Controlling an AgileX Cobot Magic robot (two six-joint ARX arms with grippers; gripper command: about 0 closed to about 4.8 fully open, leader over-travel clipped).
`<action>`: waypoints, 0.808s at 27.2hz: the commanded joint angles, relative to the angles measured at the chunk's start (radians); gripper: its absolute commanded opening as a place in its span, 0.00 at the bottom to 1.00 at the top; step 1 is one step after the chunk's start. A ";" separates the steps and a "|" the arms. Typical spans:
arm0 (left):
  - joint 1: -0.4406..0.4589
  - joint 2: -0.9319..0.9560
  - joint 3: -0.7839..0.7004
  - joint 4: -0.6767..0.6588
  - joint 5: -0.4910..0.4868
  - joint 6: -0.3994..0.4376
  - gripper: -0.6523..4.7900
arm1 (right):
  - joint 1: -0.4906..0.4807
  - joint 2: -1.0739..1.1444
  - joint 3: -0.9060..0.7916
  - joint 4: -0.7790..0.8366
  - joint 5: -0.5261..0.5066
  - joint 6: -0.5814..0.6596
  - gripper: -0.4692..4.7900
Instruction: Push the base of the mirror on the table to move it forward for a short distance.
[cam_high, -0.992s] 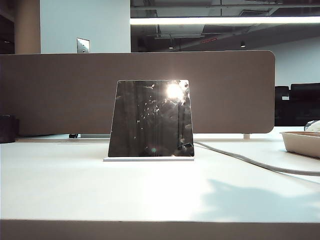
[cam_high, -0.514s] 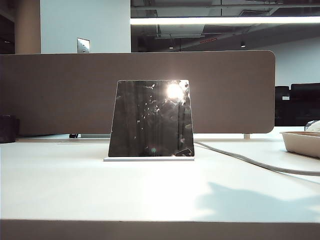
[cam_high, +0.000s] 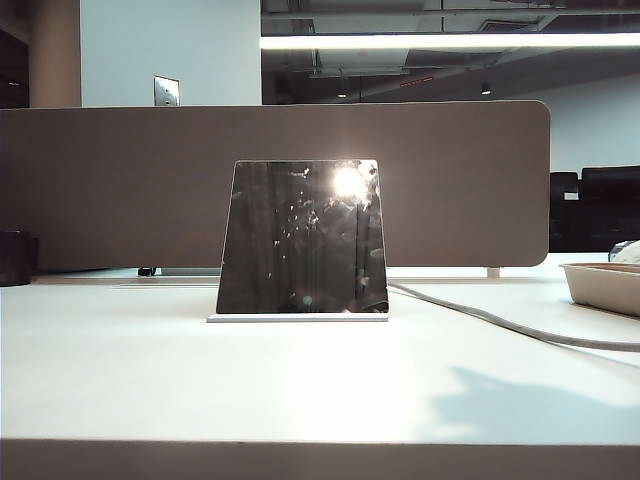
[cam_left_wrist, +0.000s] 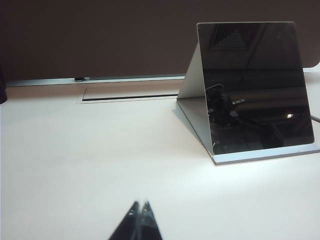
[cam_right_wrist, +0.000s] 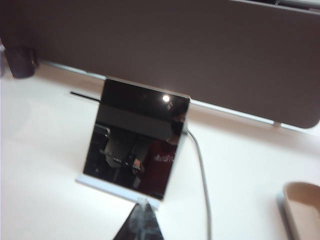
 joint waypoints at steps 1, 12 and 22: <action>0.000 0.001 0.001 0.011 0.005 0.004 0.12 | 0.001 -0.066 -0.033 -0.132 0.002 0.003 0.08; 0.000 0.001 0.001 0.011 0.004 0.004 0.12 | 0.000 -0.174 -0.034 -0.412 0.004 0.019 0.08; 0.000 0.001 0.001 0.011 0.005 0.004 0.12 | 0.000 -0.179 -0.033 -0.426 0.009 -0.036 0.08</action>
